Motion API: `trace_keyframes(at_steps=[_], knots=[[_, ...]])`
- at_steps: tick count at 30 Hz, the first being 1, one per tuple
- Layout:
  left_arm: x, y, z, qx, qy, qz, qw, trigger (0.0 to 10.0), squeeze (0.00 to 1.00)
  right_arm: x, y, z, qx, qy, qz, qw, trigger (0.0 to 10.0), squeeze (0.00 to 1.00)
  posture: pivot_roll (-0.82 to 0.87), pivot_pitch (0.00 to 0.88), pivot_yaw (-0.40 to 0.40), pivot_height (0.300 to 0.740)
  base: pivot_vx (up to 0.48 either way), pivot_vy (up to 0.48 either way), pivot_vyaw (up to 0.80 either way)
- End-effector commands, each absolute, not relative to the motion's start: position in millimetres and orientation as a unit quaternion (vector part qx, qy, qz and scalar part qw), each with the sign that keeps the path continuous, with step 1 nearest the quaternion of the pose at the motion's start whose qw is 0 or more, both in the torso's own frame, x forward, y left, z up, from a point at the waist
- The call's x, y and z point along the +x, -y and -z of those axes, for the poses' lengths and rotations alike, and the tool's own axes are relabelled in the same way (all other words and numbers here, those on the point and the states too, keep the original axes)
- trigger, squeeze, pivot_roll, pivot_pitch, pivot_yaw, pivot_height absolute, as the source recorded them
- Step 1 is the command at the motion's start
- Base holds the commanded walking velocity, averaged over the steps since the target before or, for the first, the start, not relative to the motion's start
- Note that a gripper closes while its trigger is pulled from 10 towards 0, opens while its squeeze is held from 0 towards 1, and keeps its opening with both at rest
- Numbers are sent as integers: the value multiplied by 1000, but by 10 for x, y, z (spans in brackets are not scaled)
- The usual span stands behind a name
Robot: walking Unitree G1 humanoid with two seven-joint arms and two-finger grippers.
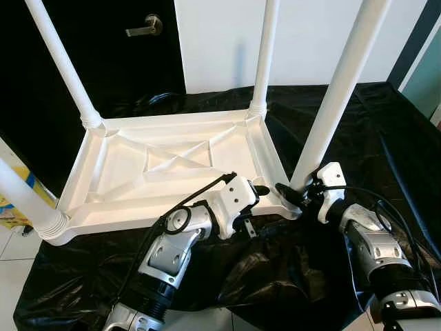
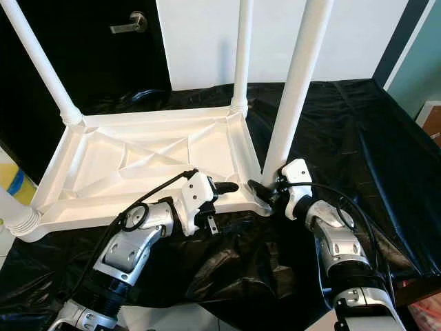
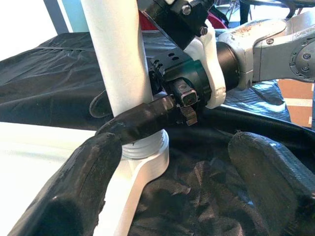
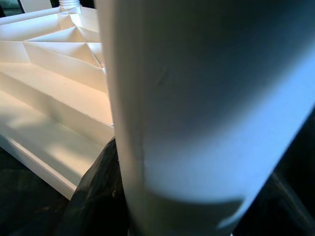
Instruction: Building children table
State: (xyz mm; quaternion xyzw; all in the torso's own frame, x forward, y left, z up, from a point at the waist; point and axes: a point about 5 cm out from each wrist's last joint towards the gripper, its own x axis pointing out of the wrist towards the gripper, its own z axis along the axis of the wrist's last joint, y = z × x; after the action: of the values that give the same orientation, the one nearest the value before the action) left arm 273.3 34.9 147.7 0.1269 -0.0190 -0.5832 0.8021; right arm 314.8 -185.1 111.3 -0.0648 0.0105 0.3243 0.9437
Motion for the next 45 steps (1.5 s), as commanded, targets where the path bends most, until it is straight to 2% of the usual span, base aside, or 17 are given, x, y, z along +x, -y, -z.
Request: trace_keyframes(at_steps=[1,5,12,14,22,25,28,29,36,41,45], knots=[[2779,-365,-1451,128,17,549,826,10000,0,3106,1859,-1008,-60,-33,-320,945,10000,0,-126,0,2,740,0,0,0],[2774,-365,-1446,128,17,549,826,10000,0,3093,1853,-993,-60,-33,-313,947,10000,0,-128,0,2,740,0,0,0],[2752,-359,-1431,126,14,550,826,10000,0,3068,1847,-896,-72,-49,-237,968,10000,0,-131,0,1,740,0,0,0],[2738,-355,-1420,124,13,551,825,10000,0,3053,1847,-855,-59,-53,-181,980,10000,0,-133,0,1,740,0,0,0],[2718,-355,-1415,122,11,553,824,10000,0,3010,1761,-845,-26,-49,-99,994,10000,0,-138,0,4,740,0,0,0],[2710,-355,-1410,121,9,554,824,10000,0,2971,1710,-851,-15,-41,-23,999,10000,0,-141,0,7,740,0,0,0],[2708,-353,-1410,121,9,555,823,10000,0,2954,1696,-850,-13,-38,14,999,10000,0,-142,0,7,740,0,0,0],[2709,-347,-1412,120,9,555,823,10000,0,2914,1636,-837,-9,-34,60,998,10000,0,-141,0,9,740,0,0,0],[2703,-354,-1411,122,8,559,820,10000,0,2838,1427,-820,14,-37,68,997,10000,0,-146,0,19,740,0,0,0],[2719,-353,-1421,125,9,562,818,10000,0,2832,1434,-895,-8,-17,72,997,10000,0,-154,0,29,740,0,0,0],[2734,-348,-1433,126,11,563,817,10000,0,2844,1407,-914,9,-17,60,998,10000,0,-153,0,31,740,0,0,0]])
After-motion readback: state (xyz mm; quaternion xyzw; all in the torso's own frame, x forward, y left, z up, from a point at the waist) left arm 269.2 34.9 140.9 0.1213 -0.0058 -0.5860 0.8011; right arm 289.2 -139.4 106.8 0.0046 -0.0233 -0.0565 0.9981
